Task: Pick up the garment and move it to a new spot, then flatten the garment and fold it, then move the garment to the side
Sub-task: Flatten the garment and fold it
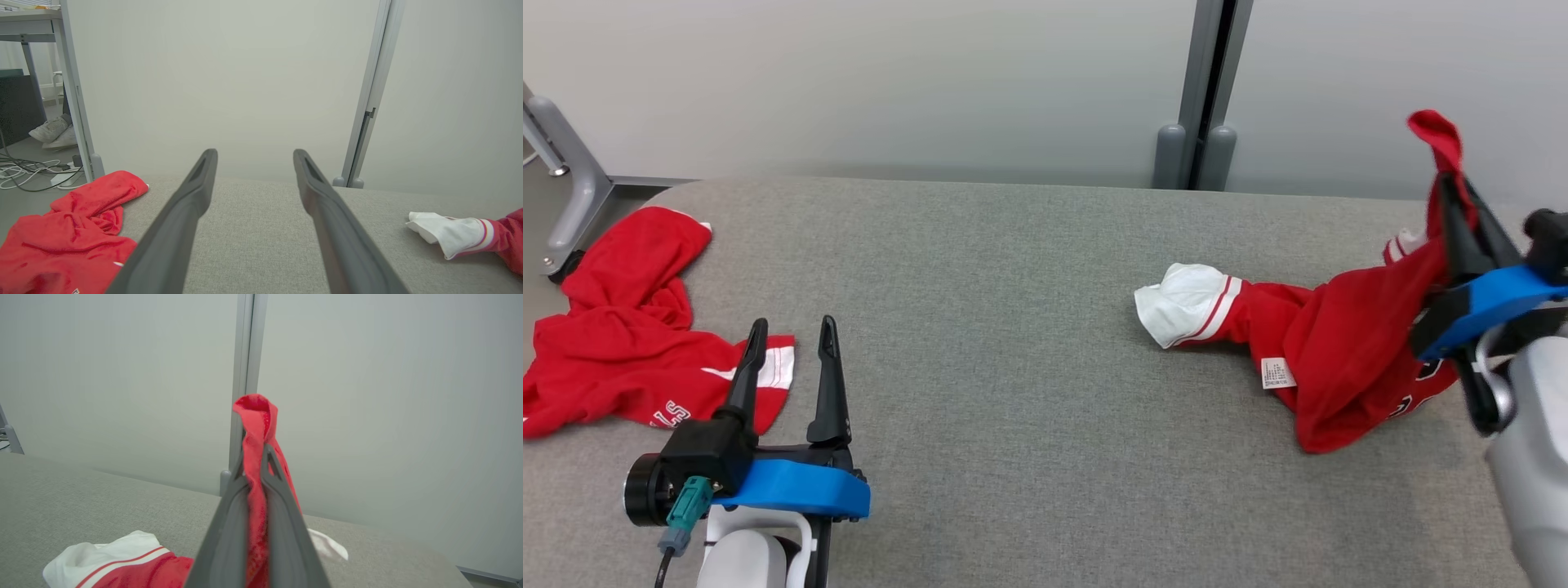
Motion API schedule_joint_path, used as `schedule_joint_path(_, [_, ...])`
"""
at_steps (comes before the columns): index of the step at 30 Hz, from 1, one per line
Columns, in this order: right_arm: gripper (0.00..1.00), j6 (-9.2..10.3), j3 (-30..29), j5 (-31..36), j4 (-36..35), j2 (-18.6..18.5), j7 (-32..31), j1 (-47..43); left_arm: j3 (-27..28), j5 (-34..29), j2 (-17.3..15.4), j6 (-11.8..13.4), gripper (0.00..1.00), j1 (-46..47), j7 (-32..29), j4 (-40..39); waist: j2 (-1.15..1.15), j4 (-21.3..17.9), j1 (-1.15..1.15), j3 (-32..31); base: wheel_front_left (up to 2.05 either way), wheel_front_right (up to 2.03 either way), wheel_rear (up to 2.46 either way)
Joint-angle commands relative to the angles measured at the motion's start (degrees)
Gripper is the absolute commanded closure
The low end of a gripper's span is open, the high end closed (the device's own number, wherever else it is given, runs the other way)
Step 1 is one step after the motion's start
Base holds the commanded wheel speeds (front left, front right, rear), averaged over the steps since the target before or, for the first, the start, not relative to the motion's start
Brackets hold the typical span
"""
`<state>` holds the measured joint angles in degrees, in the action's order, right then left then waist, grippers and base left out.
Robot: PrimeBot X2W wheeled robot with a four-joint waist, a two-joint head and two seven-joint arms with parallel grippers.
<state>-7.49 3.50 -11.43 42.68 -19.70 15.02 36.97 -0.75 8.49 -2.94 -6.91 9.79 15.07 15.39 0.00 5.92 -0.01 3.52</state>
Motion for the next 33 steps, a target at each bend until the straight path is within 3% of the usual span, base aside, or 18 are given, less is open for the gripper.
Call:
schedule_joint_path(1, [1.00, -0.01, 2.01, 0.22, -2.96, 2.74, -0.36, -1.05, -0.23, -0.16, 0.07, 0.17, 0.00, -0.29, 0.15, -0.23, 0.00, 0.47, 0.01, -0.10, 0.00, 0.00, 0.00])
schedule_joint_path(6, [1.00, -0.01, 8.42, -0.97, -8.62, 8.11, -1.84, -1.35, -0.30, -0.13, 0.07, 0.33, 0.00, -0.44, 0.15, -0.43, 0.00, 1.91, 0.01, 0.08, 0.00, 0.00, 0.00])
schedule_joint_path(16, [1.00, -0.01, 22.39, -4.35, -9.08, 15.22, -2.06, -1.09, -0.72, 0.16, 0.07, 0.15, 0.00, 0.53, 0.15, -0.10, 0.00, 5.23, 0.01, 0.85, 0.00, 0.00, 0.00])
schedule_joint_path(21, [1.00, -0.01, 30.93, -7.21, -7.55, 16.73, -1.12, -1.71, -0.63, 0.50, 0.08, 0.09, 0.00, 0.96, 0.16, 0.12, 0.00, 6.34, 0.01, 1.64, 0.00, 0.00, 0.00])
schedule_joint_path(28, [1.00, -0.01, 46.80, -16.19, -10.44, 16.67, -0.29, -4.19, -0.79, 1.00, 0.07, 0.17, 0.00, 2.00, 0.15, 0.11, 0.00, 7.13, 0.01, 3.03, 0.00, 0.00, 0.00])
schedule_joint_path(30, [0.20, -0.01, 49.15, -17.60, -10.09, 16.73, -0.21, -4.05, -0.66, 1.16, 0.08, 0.25, 0.00, 2.17, 0.15, 0.24, 0.00, 6.96, 0.01, 3.26, 0.00, 0.00, 0.00])
schedule_joint_path(31, [0.00, -0.01, 49.68, -18.03, -9.93, 16.72, -0.13, -3.74, -0.63, 1.20, 0.08, 0.31, 0.00, 2.22, 0.15, 0.27, 0.00, 6.79, 0.01, 3.33, 0.00, 0.00, 0.00])
schedule_joint_path(33, [0.00, -0.01, 50.10, -18.51, -9.56, 16.72, -0.01, -2.78, -0.46, 1.31, 0.08, 0.48, 0.00, 2.12, 0.15, 0.27, 0.00, 6.24, 0.01, 3.36, 0.00, 0.00, 0.00])
